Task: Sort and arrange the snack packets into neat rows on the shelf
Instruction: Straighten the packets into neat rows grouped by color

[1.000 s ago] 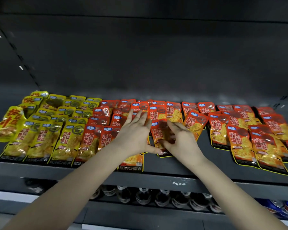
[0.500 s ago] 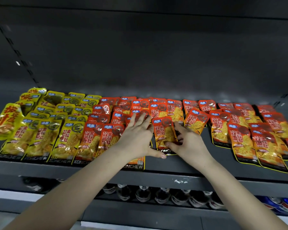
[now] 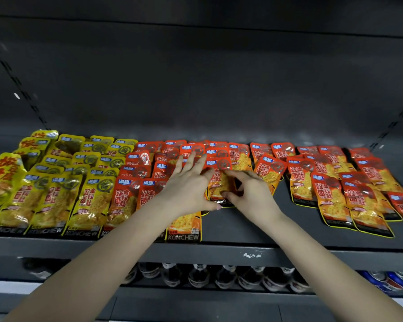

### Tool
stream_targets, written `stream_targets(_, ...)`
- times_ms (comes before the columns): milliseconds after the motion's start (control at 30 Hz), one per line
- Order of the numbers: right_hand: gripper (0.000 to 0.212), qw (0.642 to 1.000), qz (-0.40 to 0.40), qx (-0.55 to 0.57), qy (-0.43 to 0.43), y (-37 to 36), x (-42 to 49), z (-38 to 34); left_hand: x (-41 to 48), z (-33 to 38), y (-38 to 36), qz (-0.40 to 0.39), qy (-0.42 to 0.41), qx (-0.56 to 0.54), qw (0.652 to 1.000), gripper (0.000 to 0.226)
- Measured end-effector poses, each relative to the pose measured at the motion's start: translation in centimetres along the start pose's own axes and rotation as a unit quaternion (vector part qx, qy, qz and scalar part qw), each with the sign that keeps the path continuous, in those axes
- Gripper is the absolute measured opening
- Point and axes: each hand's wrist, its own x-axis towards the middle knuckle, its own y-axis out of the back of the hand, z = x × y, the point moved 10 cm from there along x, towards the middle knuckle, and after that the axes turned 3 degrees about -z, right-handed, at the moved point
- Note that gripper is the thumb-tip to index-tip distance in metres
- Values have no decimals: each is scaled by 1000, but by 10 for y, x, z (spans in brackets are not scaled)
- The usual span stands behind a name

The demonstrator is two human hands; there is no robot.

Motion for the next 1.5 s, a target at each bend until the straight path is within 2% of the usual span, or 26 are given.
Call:
stream_targets(133, 49, 1000, -1, -22, -7, -6, 3, -4, -3, 0, -12, -11, -3, -44, 999, 82)
stream_targets(633, 49, 999, 29, -14, -43, -5, -3, -9, -8, 4, -22, 31, -69, -62, 995, 66)
stream_targets(867, 36, 994, 95, -20, -54, 9, -27, -11, 2, 14, -8, 15, -114, -55, 992, 69)
stream_targets(1000, 32, 984, 148, -16, -100, 27, -49, 4, 12, 37, 8, 35, -159, -37, 986, 73)
stream_targets(1100, 33, 977, 163, -32, -133, 40, -67, 21, 18, 58, 8, 21, -188, -9, 982, 75)
stream_targets(1267, 37, 976, 141, -33, -166, 51, -79, 41, 36, 82, -4, -25, -201, 32, 979, 77)
stream_targets(1500, 51, 987, 36, -37, -150, 43, -58, 55, 65, 88, -16, -82, -142, 68, 984, 76)
